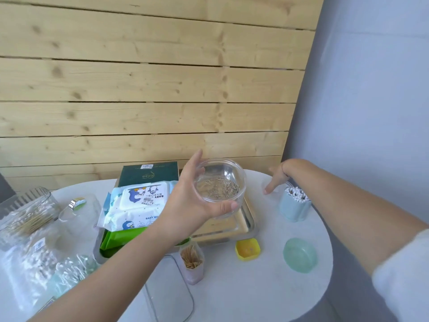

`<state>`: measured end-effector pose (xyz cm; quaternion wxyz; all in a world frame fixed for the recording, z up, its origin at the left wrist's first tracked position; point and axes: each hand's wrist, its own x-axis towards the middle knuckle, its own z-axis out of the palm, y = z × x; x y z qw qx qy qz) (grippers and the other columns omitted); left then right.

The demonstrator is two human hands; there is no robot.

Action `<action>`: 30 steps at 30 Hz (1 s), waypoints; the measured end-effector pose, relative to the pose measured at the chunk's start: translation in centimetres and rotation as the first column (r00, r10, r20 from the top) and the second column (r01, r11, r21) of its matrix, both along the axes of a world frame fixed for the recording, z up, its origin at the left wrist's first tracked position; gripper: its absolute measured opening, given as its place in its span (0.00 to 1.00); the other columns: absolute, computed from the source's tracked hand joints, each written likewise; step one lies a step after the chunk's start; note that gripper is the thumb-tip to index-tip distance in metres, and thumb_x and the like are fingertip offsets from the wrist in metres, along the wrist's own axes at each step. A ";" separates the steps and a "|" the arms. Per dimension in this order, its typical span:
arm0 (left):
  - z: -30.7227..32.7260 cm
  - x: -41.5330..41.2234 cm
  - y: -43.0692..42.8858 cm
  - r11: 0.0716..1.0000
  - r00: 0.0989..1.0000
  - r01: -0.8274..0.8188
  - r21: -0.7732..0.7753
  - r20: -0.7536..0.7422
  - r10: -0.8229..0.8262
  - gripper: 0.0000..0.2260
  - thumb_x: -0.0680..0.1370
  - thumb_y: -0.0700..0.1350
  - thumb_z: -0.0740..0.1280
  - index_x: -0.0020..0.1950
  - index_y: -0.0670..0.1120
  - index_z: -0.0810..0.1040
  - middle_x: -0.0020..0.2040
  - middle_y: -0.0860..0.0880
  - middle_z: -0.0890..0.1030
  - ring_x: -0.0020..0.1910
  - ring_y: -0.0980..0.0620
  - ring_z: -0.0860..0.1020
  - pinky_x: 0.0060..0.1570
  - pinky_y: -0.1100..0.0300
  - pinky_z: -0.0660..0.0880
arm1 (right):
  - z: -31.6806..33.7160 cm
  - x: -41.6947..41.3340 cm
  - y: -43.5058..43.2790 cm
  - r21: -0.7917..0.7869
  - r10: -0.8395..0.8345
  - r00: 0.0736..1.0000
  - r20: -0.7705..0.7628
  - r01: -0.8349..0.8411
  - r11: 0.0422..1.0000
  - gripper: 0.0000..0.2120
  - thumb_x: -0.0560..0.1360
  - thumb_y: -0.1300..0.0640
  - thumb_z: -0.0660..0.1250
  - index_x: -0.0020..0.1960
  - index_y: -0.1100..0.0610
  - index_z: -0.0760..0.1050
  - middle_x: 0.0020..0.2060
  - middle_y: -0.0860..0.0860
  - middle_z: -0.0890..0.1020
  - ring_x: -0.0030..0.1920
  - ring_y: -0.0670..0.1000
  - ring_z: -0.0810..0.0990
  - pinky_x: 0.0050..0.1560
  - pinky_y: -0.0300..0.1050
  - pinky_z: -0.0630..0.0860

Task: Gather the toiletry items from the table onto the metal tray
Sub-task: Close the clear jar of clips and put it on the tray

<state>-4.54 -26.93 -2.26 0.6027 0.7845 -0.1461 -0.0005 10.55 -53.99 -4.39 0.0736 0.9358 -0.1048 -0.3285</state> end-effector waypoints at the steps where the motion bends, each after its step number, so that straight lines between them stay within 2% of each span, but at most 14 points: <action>1: -0.2 0.4 -0.3 1.000 1.000 -0.003 0.010 -0.006 0.003 0.55 0.57 0.53 0.80 0.76 0.60 0.50 0.60 0.72 0.66 0.66 0.66 0.66 0.64 0.64 0.63 | -1.0 0.8 -0.4 -0.023 -0.017 1.000 -0.017 0.017 1.000 0.68 0.39 0.26 0.71 0.74 0.50 0.57 0.73 0.52 0.64 0.68 0.58 0.69 0.65 0.56 0.70; 2: -0.3 0.6 -0.6 1.000 1.000 -0.008 0.017 -0.009 0.008 0.54 0.58 0.52 0.81 0.75 0.60 0.50 0.59 0.72 0.66 0.66 0.66 0.66 0.64 0.64 0.63 | -1.8 1.4 -0.7 -0.046 -0.040 0.999 -0.035 0.039 0.998 0.70 0.34 0.26 0.72 0.73 0.51 0.60 0.72 0.51 0.67 0.66 0.58 0.72 0.64 0.55 0.71; 4: -0.7 1.1 -1.1 0.999 1.000 -0.015 0.034 -0.015 0.016 0.54 0.59 0.51 0.81 0.76 0.60 0.50 0.59 0.71 0.67 0.67 0.65 0.65 0.66 0.62 0.64 | -3.3 2.3 -1.0 -0.045 -0.076 0.996 -0.052 0.074 0.996 0.66 0.28 0.27 0.72 0.64 0.52 0.70 0.67 0.52 0.73 0.60 0.58 0.77 0.62 0.53 0.73; 6: -0.9 1.3 -1.3 0.999 1.000 -0.018 0.048 -0.024 0.019 0.54 0.58 0.53 0.81 0.76 0.60 0.51 0.59 0.72 0.67 0.67 0.65 0.65 0.68 0.60 0.64 | -3.8 2.6 -1.1 -0.024 -0.101 0.994 -0.042 0.100 0.995 0.61 0.29 0.27 0.73 0.59 0.51 0.72 0.63 0.51 0.75 0.57 0.58 0.78 0.60 0.53 0.74; 10: -0.8 1.2 -1.7 0.998 0.998 -0.016 0.056 -0.055 0.020 0.54 0.59 0.52 0.81 0.76 0.60 0.50 0.59 0.73 0.66 0.67 0.66 0.65 0.70 0.54 0.66 | -2.0 1.1 0.3 0.139 -0.127 0.988 0.086 0.114 0.984 0.55 0.45 0.32 0.75 0.68 0.50 0.64 0.65 0.52 0.72 0.59 0.60 0.76 0.58 0.55 0.75; 13: -0.3 0.6 -1.5 0.998 0.998 -0.034 0.058 -0.056 0.037 0.54 0.59 0.52 0.81 0.76 0.59 0.50 0.65 0.66 0.65 0.69 0.64 0.64 0.69 0.52 0.67 | 1.3 -0.9 2.1 0.361 -0.224 0.906 0.358 0.087 0.929 0.49 0.58 0.41 0.75 0.71 0.52 0.54 0.66 0.56 0.66 0.59 0.60 0.73 0.56 0.52 0.75; 15: 0.1 0.1 -1.1 0.998 0.997 -0.035 0.047 -0.061 0.038 0.54 0.59 0.52 0.81 0.76 0.59 0.49 0.65 0.66 0.66 0.69 0.64 0.64 0.69 0.52 0.68 | 3.8 -2.6 3.2 0.576 -0.323 0.801 0.503 -0.032 0.817 0.43 0.63 0.45 0.74 0.70 0.52 0.54 0.64 0.55 0.64 0.57 0.56 0.71 0.54 0.47 0.71; 17: 0.5 -0.6 -0.7 0.999 0.998 -0.031 0.042 -0.057 0.033 0.54 0.59 0.52 0.80 0.75 0.61 0.48 0.62 0.70 0.66 0.68 0.64 0.65 0.67 0.52 0.69 | 6.1 -5.5 4.7 0.718 -0.402 0.695 0.596 -0.237 0.655 0.37 0.66 0.48 0.73 0.68 0.50 0.56 0.62 0.52 0.65 0.57 0.50 0.70 0.54 0.44 0.68; 19: 1.0 -1.6 -0.1 0.999 0.998 -0.036 0.037 -0.043 0.037 0.53 0.60 0.52 0.80 0.75 0.61 0.49 0.58 0.74 0.66 0.67 0.65 0.66 0.66 0.53 0.71 | 7.9 -9.0 6.6 0.847 -0.540 0.654 0.531 -0.382 0.370 0.35 0.65 0.48 0.74 0.64 0.48 0.58 0.57 0.50 0.70 0.55 0.45 0.73 0.57 0.44 0.72; 21: 1.2 -2.6 0.4 0.999 0.998 -0.041 0.010 -0.041 0.042 0.52 0.61 0.50 0.80 0.76 0.58 0.50 0.56 0.74 0.67 0.64 0.71 0.67 0.64 0.60 0.70 | 8.3 -12.1 8.5 0.890 -0.631 0.677 0.379 -0.454 0.047 0.33 0.59 0.46 0.74 0.59 0.46 0.60 0.54 0.49 0.73 0.56 0.46 0.74 0.65 0.52 0.71; 23: 1.1 -3.3 0.7 0.999 0.999 -0.033 -0.023 -0.044 0.032 0.52 0.62 0.47 0.80 0.76 0.56 0.51 0.55 0.71 0.69 0.59 0.78 0.66 0.59 0.69 0.68 | 7.8 -14.4 10.0 0.870 -0.621 0.726 0.295 -0.472 -0.139 0.29 0.57 0.46 0.73 0.52 0.47 0.62 0.59 0.52 0.72 0.59 0.49 0.75 0.68 0.53 0.69; 25: 1.4 -4.8 1.8 0.998 0.999 -0.023 -0.055 -0.042 0.020 0.52 0.62 0.46 0.80 0.76 0.55 0.50 0.57 0.69 0.71 0.59 0.78 0.65 0.59 0.70 0.67 | 7.3 -17.2 12.2 0.865 -0.547 0.776 0.315 -0.471 -0.171 0.26 0.59 0.47 0.73 0.50 0.48 0.63 0.62 0.53 0.73 0.59 0.48 0.77 0.63 0.49 0.72; 28: 1.5 -6.3 3.2 0.996 0.998 -0.012 -0.084 -0.056 0.007 0.55 0.59 0.51 0.81 0.76 0.58 0.49 0.65 0.61 0.72 0.66 0.70 0.66 0.67 0.62 0.66 | 6.1 -19.5 13.9 0.885 -0.446 0.833 0.327 -0.435 -0.164 0.28 0.58 0.47 0.77 0.49 0.50 0.65 0.65 0.53 0.73 0.61 0.48 0.77 0.56 0.44 0.74; 30: 1.7 -7.4 4.7 0.995 0.997 -0.020 -0.095 -0.072 0.013 0.55 0.56 0.53 0.80 0.75 0.61 0.50 0.66 0.60 0.72 0.66 0.65 0.70 0.67 0.57 0.70 | 5.8 -20.8 15.1 0.895 -0.371 0.862 0.345 -0.421 -0.148 0.28 0.56 0.47 0.79 0.48 0.50 0.67 0.66 0.51 0.72 0.63 0.50 0.76 0.55 0.43 0.76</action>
